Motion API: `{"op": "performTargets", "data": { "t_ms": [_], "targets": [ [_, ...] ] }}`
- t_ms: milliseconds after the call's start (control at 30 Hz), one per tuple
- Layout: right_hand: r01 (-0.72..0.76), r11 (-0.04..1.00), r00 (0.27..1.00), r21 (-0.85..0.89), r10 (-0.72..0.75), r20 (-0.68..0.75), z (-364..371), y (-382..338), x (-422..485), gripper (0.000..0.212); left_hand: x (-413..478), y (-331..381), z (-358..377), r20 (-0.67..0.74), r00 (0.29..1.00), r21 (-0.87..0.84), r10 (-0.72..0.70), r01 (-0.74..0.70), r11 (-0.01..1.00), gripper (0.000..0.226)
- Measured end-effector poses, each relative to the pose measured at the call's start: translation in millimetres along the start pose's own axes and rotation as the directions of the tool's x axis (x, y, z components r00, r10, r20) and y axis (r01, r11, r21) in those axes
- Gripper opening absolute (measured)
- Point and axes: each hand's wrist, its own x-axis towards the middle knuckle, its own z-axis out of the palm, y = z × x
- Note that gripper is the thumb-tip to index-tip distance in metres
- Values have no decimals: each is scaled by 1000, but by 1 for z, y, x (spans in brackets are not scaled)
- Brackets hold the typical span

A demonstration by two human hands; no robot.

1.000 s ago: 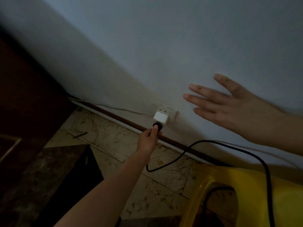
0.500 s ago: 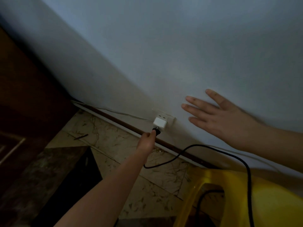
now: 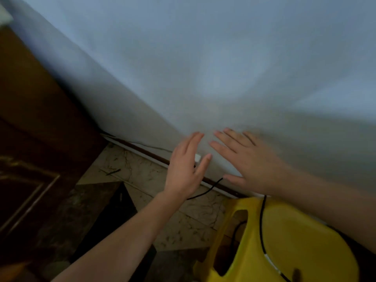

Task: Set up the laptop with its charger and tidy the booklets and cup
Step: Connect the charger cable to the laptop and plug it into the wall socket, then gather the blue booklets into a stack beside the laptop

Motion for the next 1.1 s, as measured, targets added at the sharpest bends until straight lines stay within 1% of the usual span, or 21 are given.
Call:
{"op": "performTargets", "data": {
  "t_ms": [133,200,267,333,433,500,567,667,767,933,1033,1100],
  "targets": [
    [-127,982,991,136,133,-32,-94,-2,-35,84,-2,92,-68,32,985,106,169,-172,979,66],
    [-217,948,969,234,238,-63,-145,-3,-59,83,-5,147,-93,73,968,150,238,-247,957,73],
    [-311,892,934,329,350,-65,-193,0,-89,87,-8,204,-114,113,951,129,289,-303,944,77],
    [-394,839,889,376,452,-77,-241,7,-121,89,-5,258,-136,139,924,111,357,-373,921,79],
    [-520,767,805,376,587,-83,-306,23,-175,85,0,331,-170,145,847,121,511,-528,841,79],
    [-610,713,723,346,679,-126,-347,34,-215,83,7,379,-189,152,789,121,595,-612,781,79],
    [-670,677,672,304,728,-140,-368,40,-241,84,15,405,-198,155,760,140,631,-649,747,79],
    [-757,591,574,277,805,-150,-400,42,-289,85,20,452,-198,197,702,149,684,-711,687,81],
    [-820,499,468,280,867,-171,-416,30,-343,84,7,493,-185,229,634,105,738,-770,629,82],
    [-892,329,289,311,942,-169,-418,-12,-440,84,-49,551,-155,290,498,-8,817,-853,522,84],
    [-926,229,199,301,972,-128,-413,-46,-504,87,-93,588,-131,328,425,-70,844,-880,470,85],
    [-938,181,159,294,983,-96,-408,-73,-548,88,-132,609,-115,334,387,-106,860,-891,442,85]
  ]
}}
